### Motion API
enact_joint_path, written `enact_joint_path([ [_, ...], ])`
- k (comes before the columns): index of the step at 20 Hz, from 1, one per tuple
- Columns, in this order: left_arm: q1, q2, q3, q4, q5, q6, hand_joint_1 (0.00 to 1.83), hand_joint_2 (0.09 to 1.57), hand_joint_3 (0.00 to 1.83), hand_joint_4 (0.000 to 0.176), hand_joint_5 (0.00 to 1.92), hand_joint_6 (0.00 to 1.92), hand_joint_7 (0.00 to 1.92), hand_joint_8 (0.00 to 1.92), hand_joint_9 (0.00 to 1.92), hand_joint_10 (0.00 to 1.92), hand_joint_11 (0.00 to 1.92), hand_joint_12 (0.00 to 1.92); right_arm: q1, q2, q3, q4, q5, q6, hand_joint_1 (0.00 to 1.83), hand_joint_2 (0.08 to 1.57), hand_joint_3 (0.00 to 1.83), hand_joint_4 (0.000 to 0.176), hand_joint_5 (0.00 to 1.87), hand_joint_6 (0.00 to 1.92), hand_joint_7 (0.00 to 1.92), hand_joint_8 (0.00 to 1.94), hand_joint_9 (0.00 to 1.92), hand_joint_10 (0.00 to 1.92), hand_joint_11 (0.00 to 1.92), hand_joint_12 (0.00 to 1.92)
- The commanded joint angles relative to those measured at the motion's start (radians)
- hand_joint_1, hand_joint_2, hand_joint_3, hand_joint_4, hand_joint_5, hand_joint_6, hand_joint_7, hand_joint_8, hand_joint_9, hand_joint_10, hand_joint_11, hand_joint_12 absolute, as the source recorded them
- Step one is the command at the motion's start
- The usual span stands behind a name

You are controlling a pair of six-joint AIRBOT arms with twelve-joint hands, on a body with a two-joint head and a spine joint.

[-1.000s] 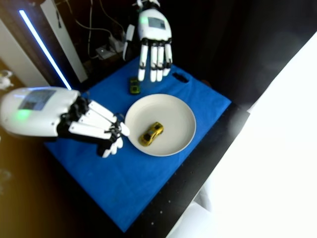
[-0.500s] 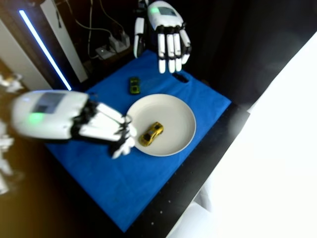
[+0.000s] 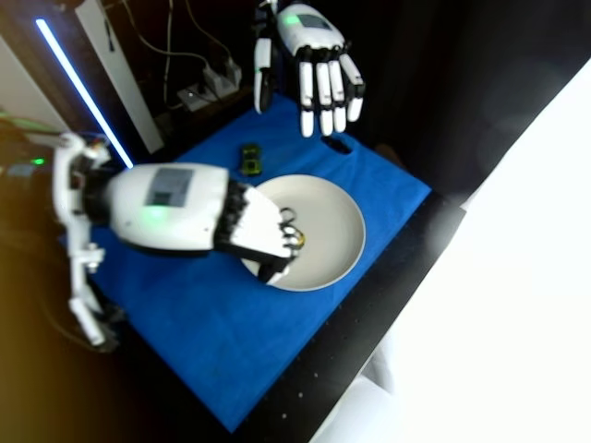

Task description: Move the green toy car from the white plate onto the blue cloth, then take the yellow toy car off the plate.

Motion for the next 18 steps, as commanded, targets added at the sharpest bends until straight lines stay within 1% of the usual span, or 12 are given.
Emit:
enact_joint_path([
  [1, -0.006, -0.005, 0.005, 0.021, -0.122, -0.001, 0.58, 1.05, 0.00, 0.134, 0.71, 0.02, 0.65, 0.02, 0.55, 0.13, 0.04, 1.30, 0.022, -0.008, 0.008, 0.004, 0.085, -0.005, 0.86, 0.97, 0.00, 0.000, 0.77, 0.08, 0.75, 0.95, 0.72, 1.49, 0.68, 1.91],
  [3, -0.006, -0.005, 0.006, 0.021, -0.115, -0.001, 0.58, 1.04, 0.00, 0.150, 0.73, 0.01, 0.64, 0.01, 0.52, 0.13, 0.00, 1.31, 0.024, -0.030, 0.027, 0.004, 0.059, -0.005, 0.86, 0.99, 0.00, 0.000, 0.80, 0.07, 0.67, 0.91, 0.58, 1.38, 0.51, 1.91],
  [4, -0.006, -0.007, 0.007, 0.021, -0.113, -0.001, 0.53, 1.03, 0.00, 0.162, 0.72, 0.01, 0.63, 0.00, 0.51, 0.12, 0.00, 1.31, 0.024, -0.035, 0.033, 0.002, 0.045, -0.006, 0.87, 0.99, 0.00, 0.000, 0.80, 0.06, 0.68, 0.92, 0.58, 1.42, 0.51, 1.92],
  [6, -0.006, -0.011, 0.008, 0.021, -0.110, -0.001, 0.53, 1.04, 0.00, 0.152, 0.72, 0.01, 0.64, 0.00, 0.51, 0.13, 0.00, 1.33, 0.028, -0.049, 0.042, 0.002, 0.008, -0.036, 0.89, 0.98, 0.00, 0.000, 0.80, 0.04, 0.70, 1.00, 0.61, 1.49, 0.56, 1.92],
  [7, -0.006, -0.012, 0.008, 0.021, -0.109, -0.001, 0.57, 1.04, 0.00, 0.150, 0.74, 0.00, 0.65, 0.00, 0.50, 0.21, 0.00, 1.37, 0.031, -0.058, 0.046, 0.002, -0.009, -0.057, 0.90, 0.97, 0.00, 0.000, 0.81, 0.04, 0.64, 1.13, 0.56, 1.55, 0.54, 1.92],
  [8, -0.006, -0.012, 0.008, 0.021, -0.107, -0.001, 0.59, 1.04, 0.00, 0.136, 0.75, 0.00, 0.66, 0.00, 0.47, 0.28, 0.00, 1.36, 0.031, -0.066, 0.051, 0.002, -0.018, -0.062, 0.91, 0.98, 0.00, 0.000, 0.80, 0.03, 0.61, 0.99, 0.51, 1.43, 0.45, 1.90],
  [9, -0.006, -0.012, 0.008, 0.021, -0.106, -0.001, 0.61, 1.04, 0.00, 0.123, 0.76, 0.00, 0.67, 0.00, 0.47, 0.30, 0.00, 1.36, 0.031, -0.074, 0.058, 0.002, -0.025, -0.063, 0.91, 0.98, 0.00, 0.000, 0.79, 0.02, 0.64, 0.93, 0.56, 1.38, 0.48, 1.88],
  [10, -0.006, -0.013, 0.008, 0.020, -0.107, -0.001, 0.61, 1.03, 0.00, 0.138, 0.76, 0.00, 0.67, 0.00, 0.46, 0.30, 0.00, 1.33, 0.031, -0.091, 0.071, 0.002, -0.034, -0.063, 0.91, 0.97, 0.00, 0.000, 0.81, 0.02, 0.68, 0.80, 0.60, 1.25, 0.49, 1.80],
  [12, -0.006, -0.014, 0.008, 0.020, -0.107, -0.001, 0.60, 1.03, 0.00, 0.143, 0.76, 0.00, 0.66, 0.00, 0.45, 0.30, 0.00, 1.31, 0.031, -0.108, 0.082, 0.003, -0.039, -0.063, 0.91, 0.97, 0.00, 0.000, 0.80, 0.01, 0.71, 0.60, 0.62, 1.06, 0.47, 1.69],
  [13, -0.006, -0.014, 0.009, 0.020, -0.106, -0.001, 0.61, 1.04, 0.00, 0.126, 0.76, 0.00, 0.66, 0.00, 0.45, 0.30, 0.00, 1.31, 0.031, -0.110, 0.083, 0.003, -0.039, -0.063, 0.92, 0.96, 0.00, 0.000, 0.80, 0.01, 0.71, 0.60, 0.59, 1.09, 0.45, 1.71],
  [15, -0.006, -0.015, 0.008, 0.020, -0.107, -0.001, 0.64, 1.03, 0.00, 0.134, 0.76, 0.00, 0.65, 0.00, 0.43, 0.28, 0.00, 1.26, 0.031, -0.115, 0.084, 0.003, -0.039, -0.063, 0.90, 0.96, 0.00, 0.000, 0.79, 0.00, 0.69, 0.55, 0.54, 1.06, 0.39, 1.70],
  [18, -0.006, -0.016, 0.008, 0.019, -0.109, -0.001, 0.63, 1.03, 0.00, 0.114, 0.77, 0.01, 0.67, 0.01, 0.46, 0.31, 0.00, 1.34, 0.031, -0.122, 0.088, 0.004, -0.039, -0.063, 0.89, 0.98, 0.01, 0.000, 0.82, 0.01, 0.71, 0.53, 0.54, 1.06, 0.37, 1.72],
])
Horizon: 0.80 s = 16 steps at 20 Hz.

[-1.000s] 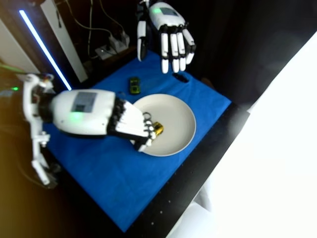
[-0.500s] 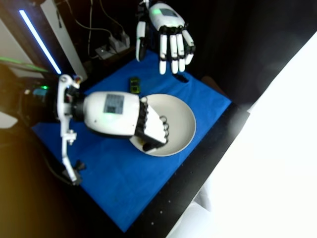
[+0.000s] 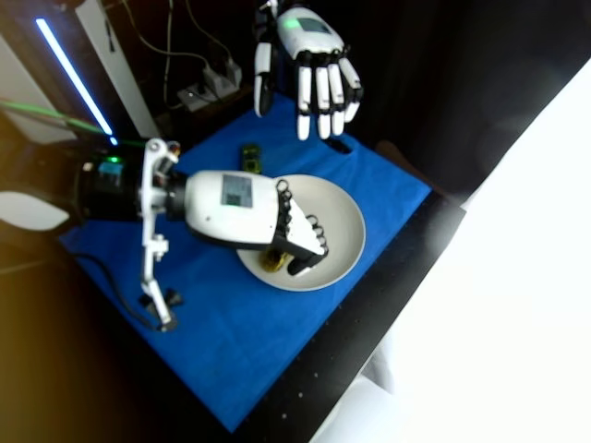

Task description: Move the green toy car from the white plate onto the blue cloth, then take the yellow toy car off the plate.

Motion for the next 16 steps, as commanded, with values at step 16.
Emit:
enact_joint_path([
  [16, -0.006, -0.003, 0.001, 0.021, -0.126, -0.002, 0.66, 1.03, 0.00, 0.151, 0.79, 0.00, 0.69, 0.00, 0.33, 0.64, 0.00, 1.41, 0.017, -0.030, 0.037, 0.041, 0.110, -0.008, 0.87, 1.02, 0.00, 0.000, 0.78, 0.01, 0.80, 0.21, 0.57, 0.83, 0.34, 1.62],
])
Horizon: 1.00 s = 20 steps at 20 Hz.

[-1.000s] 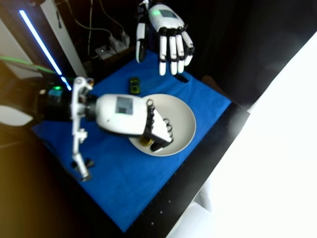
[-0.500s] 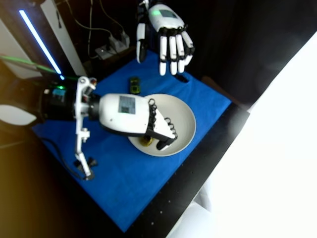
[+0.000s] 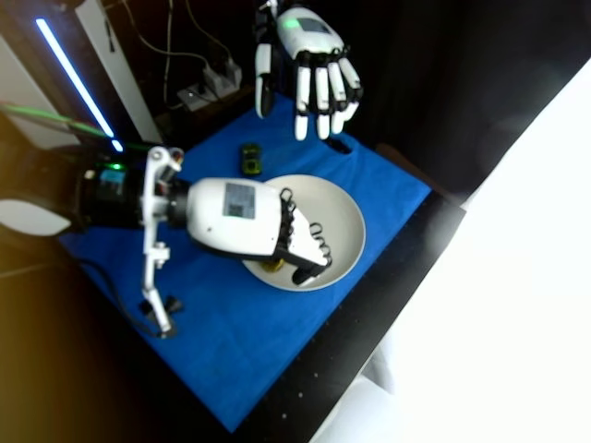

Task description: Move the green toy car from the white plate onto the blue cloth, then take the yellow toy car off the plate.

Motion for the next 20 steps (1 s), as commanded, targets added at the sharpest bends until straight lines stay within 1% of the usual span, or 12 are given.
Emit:
enact_joint_path([
  [1, -0.006, -0.003, 0.001, 0.021, -0.124, -0.002, 0.65, 1.03, 0.00, 0.155, 0.80, 0.00, 0.69, 0.00, 0.35, 0.58, 0.00, 1.37, 0.017, -0.002, 0.006, 0.002, 0.110, -0.007, 0.85, 1.02, 0.00, 0.000, 0.76, 0.00, 0.80, 0.19, 0.57, 0.86, 0.36, 1.64],
  [3, -0.006, -0.003, 0.001, 0.021, -0.124, -0.003, 0.64, 1.03, 0.00, 0.156, 0.79, 0.00, 0.69, 0.00, 0.35, 0.56, 0.00, 1.35, 0.013, -0.008, 0.009, 0.002, 0.107, -0.007, 0.83, 1.02, 0.00, 0.000, 0.76, 0.00, 0.82, 0.17, 0.58, 0.89, 0.41, 1.66],
  [5, -0.006, -0.003, 0.001, 0.021, -0.125, -0.003, 0.66, 1.03, 0.00, 0.139, 0.80, 0.00, 0.70, 0.01, 0.37, 0.58, 0.00, 1.41, 0.009, -0.013, 0.012, 0.002, 0.105, -0.007, 0.82, 1.02, 0.00, 0.000, 0.77, 0.01, 0.82, 0.15, 0.56, 0.93, 0.41, 1.69],
  [6, -0.006, -0.003, 0.001, 0.021, -0.126, -0.004, 0.66, 1.03, 0.00, 0.154, 0.80, 0.00, 0.71, 0.01, 0.37, 0.58, 0.00, 1.41, 0.007, -0.015, 0.013, 0.002, 0.104, -0.007, 0.83, 1.03, 0.00, 0.000, 0.75, 0.00, 0.84, 0.18, 0.56, 0.99, 0.43, 1.73],
  [8, -0.006, -0.003, 0.001, 0.021, -0.127, -0.006, 0.67, 1.03, 0.00, 0.124, 0.81, 0.00, 0.72, 0.01, 0.37, 0.63, 0.00, 1.44, -0.003, -0.019, 0.017, 0.003, 0.101, -0.007, 0.86, 1.03, 0.00, 0.000, 0.75, 0.00, 0.82, 0.19, 0.54, 1.00, 0.41, 1.69],
  [9, -0.006, -0.003, 0.001, 0.021, -0.127, -0.006, 0.65, 1.03, 0.00, 0.136, 0.80, 0.00, 0.71, 0.01, 0.36, 0.63, 0.00, 1.42, -0.005, -0.022, 0.019, 0.004, 0.099, -0.007, 0.84, 1.02, 0.00, 0.000, 0.75, 0.00, 0.82, 0.17, 0.58, 0.89, 0.41, 1.62],
  [11, -0.006, -0.003, 0.001, 0.021, -0.128, -0.007, 0.62, 1.03, 0.00, 0.150, 0.79, 0.00, 0.67, 0.00, 0.32, 0.59, 0.00, 1.34, -0.011, -0.026, 0.023, 0.010, 0.096, -0.007, 0.86, 1.01, 0.00, 0.000, 0.77, 0.01, 0.84, 0.17, 0.58, 0.93, 0.40, 1.65],
  [13, -0.006, -0.003, 0.001, 0.021, -0.130, -0.008, 0.62, 1.03, 0.00, 0.170, 0.78, 0.00, 0.66, 0.00, 0.32, 0.57, 0.00, 1.32, -0.015, -0.030, 0.027, 0.012, 0.094, -0.007, 0.87, 1.00, 0.00, 0.000, 0.80, 0.01, 0.75, 0.52, 0.57, 1.14, 0.44, 1.74],
  [15, -0.006, -0.003, 0.000, 0.021, -0.132, -0.010, 0.62, 1.03, 0.00, 0.165, 0.77, 0.00, 0.66, 0.01, 0.32, 0.58, 0.00, 1.34, -0.017, -0.034, 0.032, 0.013, 0.094, -0.007, 0.87, 1.00, 0.00, 0.000, 0.80, 0.01, 0.69, 0.60, 0.54, 1.12, 0.42, 1.73],
  [16, -0.006, -0.003, 0.000, 0.021, -0.132, -0.010, 0.62, 1.03, 0.00, 0.174, 0.77, 0.00, 0.67, 0.01, 0.32, 0.56, 0.00, 1.24, -0.018, -0.036, 0.033, 0.013, 0.094, -0.007, 0.85, 1.01, 0.00, 0.000, 0.79, 0.01, 0.69, 0.60, 0.55, 1.09, 0.42, 1.71],
  [18, -0.006, -0.003, 0.000, 0.021, -0.134, -0.011, 0.65, 1.03, 0.00, 0.142, 0.78, 0.00, 0.71, 0.02, 0.39, 0.50, 0.00, 1.18, -0.020, -0.040, 0.039, 0.014, 0.093, -0.007, 0.84, 1.01, 0.00, 0.000, 0.77, 0.00, 0.71, 0.48, 0.57, 0.97, 0.40, 1.66],
  [20, -0.006, -0.003, 0.000, 0.021, -0.135, -0.012, 0.63, 1.03, 0.00, 0.159, 0.76, 0.00, 0.69, 0.01, 0.38, 0.51, 0.00, 1.30, -0.022, -0.045, 0.046, 0.018, 0.090, -0.007, 0.83, 1.01, 0.00, 0.000, 0.74, 0.00, 0.74, 0.40, 0.57, 0.99, 0.41, 1.69],
])
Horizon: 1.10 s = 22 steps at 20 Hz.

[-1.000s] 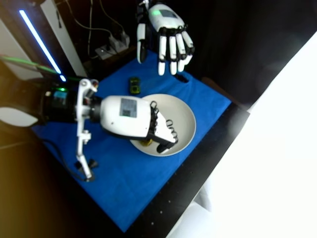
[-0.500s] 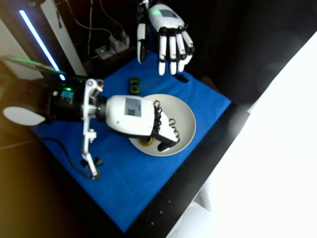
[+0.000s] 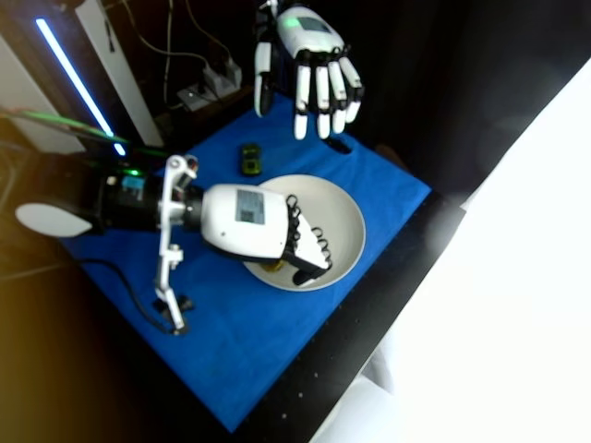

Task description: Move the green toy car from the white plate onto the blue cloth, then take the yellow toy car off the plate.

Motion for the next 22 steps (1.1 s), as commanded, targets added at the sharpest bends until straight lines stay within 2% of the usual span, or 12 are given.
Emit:
enact_joint_path([
  [1, -0.005, -0.003, 0.000, 0.022, -0.128, -0.005, 0.64, 1.03, 0.00, 0.153, 0.76, 0.00, 0.70, 0.02, 0.35, 0.65, 0.00, 1.32, 0.009, -0.003, 0.005, 0.005, 0.110, -0.005, 0.83, 1.01, 0.00, 0.000, 0.74, 0.00, 0.75, 0.40, 0.57, 1.00, 0.42, 1.70],
  [2, -0.005, -0.003, 0.000, 0.022, -0.129, -0.005, 0.63, 1.03, 0.00, 0.168, 0.76, 0.00, 0.70, 0.04, 0.31, 0.77, 0.00, 1.16, 0.008, -0.004, 0.006, 0.005, 0.109, -0.005, 0.83, 1.01, 0.00, 0.000, 0.75, 0.00, 0.75, 0.39, 0.57, 1.01, 0.42, 1.70],
  [3, -0.005, -0.003, 0.000, 0.022, -0.129, -0.006, 0.62, 1.02, 0.00, 0.174, 0.76, 0.00, 0.69, 0.03, 0.28, 0.69, 0.00, 0.78, 0.006, -0.005, 0.007, 0.005, 0.108, -0.005, 0.83, 1.01, 0.00, 0.000, 0.75, 0.00, 0.74, 0.38, 0.55, 1.00, 0.41, 1.71],
  [5, -0.005, -0.003, -0.001, 0.022, -0.130, -0.007, 0.60, 1.02, 0.00, 0.173, 0.76, 0.00, 0.69, 0.03, 0.38, 0.38, 0.00, 0.50, 0.003, -0.009, 0.009, 0.006, 0.106, -0.005, 0.83, 1.02, 0.00, 0.000, 0.73, 0.00, 0.75, 0.23, 0.57, 0.79, 0.34, 1.60],
  [6, -0.004, -0.003, -0.001, 0.022, -0.131, -0.008, 0.62, 1.03, 0.00, 0.146, 0.76, 0.00, 0.71, 0.04, 0.40, 0.51, 0.00, 1.11, 0.002, -0.011, 0.011, 0.006, 0.106, -0.005, 0.84, 1.01, 0.00, 0.000, 0.75, 0.01, 0.79, 0.20, 0.56, 0.86, 0.36, 1.68],
  [8, -0.003, -0.003, -0.001, 0.022, -0.133, -0.010, 0.65, 1.02, 0.00, 0.165, 0.77, 0.01, 0.70, 0.09, 0.26, 0.94, 0.00, 1.45, 0.002, -0.014, 0.015, 0.006, 0.104, -0.005, 0.83, 1.03, 0.00, 0.000, 0.75, 0.00, 0.79, 0.11, 0.57, 0.81, 0.36, 1.64],
  [10, -0.003, -0.003, -0.001, 0.022, -0.135, -0.012, 0.64, 1.02, 0.00, 0.160, 0.76, 0.00, 0.68, 0.11, 0.28, 0.87, 0.00, 1.15, 0.002, -0.016, 0.017, 0.007, 0.102, -0.005, 0.84, 1.04, 0.00, 0.000, 0.76, 0.00, 0.81, 0.06, 0.59, 0.76, 0.36, 1.62],
  [12, -0.002, -0.003, -0.001, 0.022, -0.136, -0.013, 0.65, 1.02, 0.00, 0.149, 0.77, 0.00, 0.64, 0.19, 0.29, 0.84, 0.00, 1.33, 0.002, -0.018, 0.020, 0.007, 0.100, -0.005, 0.84, 1.05, 0.00, 0.000, 0.76, 0.00, 0.83, 0.05, 0.59, 0.83, 0.37, 1.66],
  [13, -0.002, -0.003, -0.001, 0.022, -0.136, -0.013, 0.64, 1.03, 0.00, 0.159, 0.76, 0.00, 0.63, 0.22, 0.30, 0.82, 0.00, 1.18, 0.002, -0.018, 0.020, 0.007, 0.099, -0.005, 0.84, 1.05, 0.00, 0.000, 0.76, 0.00, 0.83, 0.03, 0.58, 0.82, 0.37, 1.64],
  [15, -0.002, -0.003, -0.001, 0.022, -0.137, -0.015, 0.63, 1.03, 0.00, 0.155, 0.76, 0.00, 0.58, 0.37, 0.29, 0.90, 0.00, 1.46, 0.001, -0.018, 0.021, 0.007, 0.098, -0.005, 0.85, 1.05, 0.00, 0.000, 0.76, 0.00, 0.85, 0.03, 0.60, 0.83, 0.40, 1.63],
  [19, -0.002, -0.003, -0.001, 0.022, -0.139, -0.017, 0.65, 1.02, 0.00, 0.156, 0.77, 0.00, 0.53, 0.49, 0.34, 0.71, 0.00, 1.14, 0.000, -0.021, 0.024, 0.007, 0.097, -0.005, 0.90, 1.04, 0.00, 0.000, 0.75, 0.00, 0.84, 0.01, 0.62, 0.67, 0.38, 1.53],
  [22, -0.001, -0.003, -0.001, 0.023, -0.141, -0.019, 0.65, 1.03, 0.00, 0.123, 0.78, 0.00, 0.46, 0.71, 0.27, 1.04, 0.00, 1.48, -0.002, -0.026, 0.028, 0.007, 0.096, -0.005, 0.97, 1.03, 0.00, 0.000, 0.76, 0.00, 0.80, 0.00, 0.61, 0.52, 0.29, 1.47],
])
